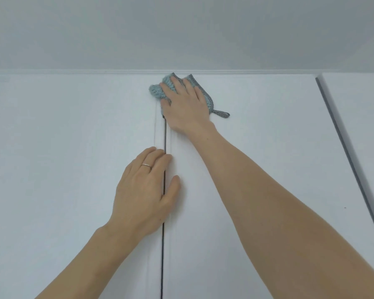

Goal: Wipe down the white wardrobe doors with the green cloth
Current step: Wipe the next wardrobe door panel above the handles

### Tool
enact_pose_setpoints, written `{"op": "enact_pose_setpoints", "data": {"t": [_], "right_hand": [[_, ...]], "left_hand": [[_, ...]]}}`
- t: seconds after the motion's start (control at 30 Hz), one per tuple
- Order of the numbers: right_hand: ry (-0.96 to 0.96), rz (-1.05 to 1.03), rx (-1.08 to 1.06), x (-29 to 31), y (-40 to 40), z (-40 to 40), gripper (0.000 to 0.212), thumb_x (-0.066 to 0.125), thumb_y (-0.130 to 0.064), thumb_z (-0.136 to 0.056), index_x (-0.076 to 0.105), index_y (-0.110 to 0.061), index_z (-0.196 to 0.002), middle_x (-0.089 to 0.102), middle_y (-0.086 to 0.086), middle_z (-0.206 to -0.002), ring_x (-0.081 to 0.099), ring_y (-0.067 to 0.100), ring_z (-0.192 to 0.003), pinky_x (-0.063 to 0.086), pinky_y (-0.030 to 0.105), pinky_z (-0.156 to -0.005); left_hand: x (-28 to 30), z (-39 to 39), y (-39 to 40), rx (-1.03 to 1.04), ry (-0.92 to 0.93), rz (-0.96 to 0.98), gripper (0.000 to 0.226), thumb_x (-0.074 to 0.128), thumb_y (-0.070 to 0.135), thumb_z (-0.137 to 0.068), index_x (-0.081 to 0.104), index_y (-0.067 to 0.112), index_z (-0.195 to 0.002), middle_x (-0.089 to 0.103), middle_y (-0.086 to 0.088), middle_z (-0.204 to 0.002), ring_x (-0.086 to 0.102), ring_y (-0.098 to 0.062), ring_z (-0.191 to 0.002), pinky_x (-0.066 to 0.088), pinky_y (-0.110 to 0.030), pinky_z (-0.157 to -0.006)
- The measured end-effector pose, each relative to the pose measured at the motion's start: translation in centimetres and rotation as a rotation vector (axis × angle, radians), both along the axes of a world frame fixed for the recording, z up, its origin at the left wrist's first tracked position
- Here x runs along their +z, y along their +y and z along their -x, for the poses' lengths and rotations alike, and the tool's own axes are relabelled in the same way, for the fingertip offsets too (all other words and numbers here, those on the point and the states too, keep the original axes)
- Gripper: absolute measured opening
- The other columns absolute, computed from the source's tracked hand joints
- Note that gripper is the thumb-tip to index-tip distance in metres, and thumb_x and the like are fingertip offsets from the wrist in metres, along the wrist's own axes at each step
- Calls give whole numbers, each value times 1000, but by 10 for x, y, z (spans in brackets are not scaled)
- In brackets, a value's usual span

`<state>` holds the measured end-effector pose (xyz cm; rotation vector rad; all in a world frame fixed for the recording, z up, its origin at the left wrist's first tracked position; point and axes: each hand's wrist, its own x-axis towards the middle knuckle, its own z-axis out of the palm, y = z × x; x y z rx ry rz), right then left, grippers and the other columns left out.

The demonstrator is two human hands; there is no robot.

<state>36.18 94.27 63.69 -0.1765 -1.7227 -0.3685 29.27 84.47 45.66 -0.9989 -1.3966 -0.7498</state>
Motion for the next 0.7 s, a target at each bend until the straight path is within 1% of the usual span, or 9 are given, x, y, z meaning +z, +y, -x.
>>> {"op": "enact_pose_setpoints", "data": {"t": [0.17, 0.33, 0.4, 0.53, 0.63, 0.7], "right_hand": [[40, 72, -8, -1, 50, -39, 52, 27, -41, -108, 23, -43, -160, 9, -10, -171, 4, 15, -157, 0, 39, -127], [82, 176, -38, 4, 111, -90, 53, 26, -42, -108, 20, -44, -160, 8, -12, -171, 1, 15, -158, -2, 40, -127], [97, 229, -49, 6, 134, -110, 54, 25, -43, -108, 18, -43, -161, 6, -11, -171, 0, 16, -158, -2, 41, -127], [140, 307, -111, 6, 176, -148, 56, 24, -46, -107, 16, -38, -162, 6, -7, -172, 3, 20, -158, 3, 45, -128], [145, 374, -101, 3, 184, -159, 57, 24, -45, -108, 13, -38, -163, 1, -6, -172, -3, 22, -158, -1, 46, -128], [162, 391, -104, 2, 175, -154, 57, 24, -41, -108, 12, -36, -163, -1, -1, -172, -4, 25, -158, -2, 47, -127]], "left_hand": [[1, -4, 12, 22, -11, -8, 67, 36, 55, -94, 62, 13, -140, 56, 1, -151, 40, -21, -148, 38, -44, -117], [-1, -6, 16, 15, 1, -44, 63, 38, 54, -94, 63, 15, -138, 57, 5, -148, 38, -16, -146, 38, -41, -112], [-1, -7, 17, 9, -8, -56, 61, 40, 53, -94, 63, 16, -137, 56, 5, -148, 37, -14, -146, 39, -42, -111], [-1, -9, 19, 0, -30, -65, 58, 44, 51, -95, 62, 16, -138, 55, 5, -149, 37, -16, -147, 40, -45, -112], [-1, -11, 20, -22, -44, -71, 57, 46, 49, -94, 61, 16, -139, 54, 6, -150, 37, -16, -147, 42, -46, -110], [-3, -12, 20, -44, -60, -78, 56, 48, 46, -93, 60, 16, -139, 53, 6, -151, 36, -16, -146, 42, -47, -109]]}}
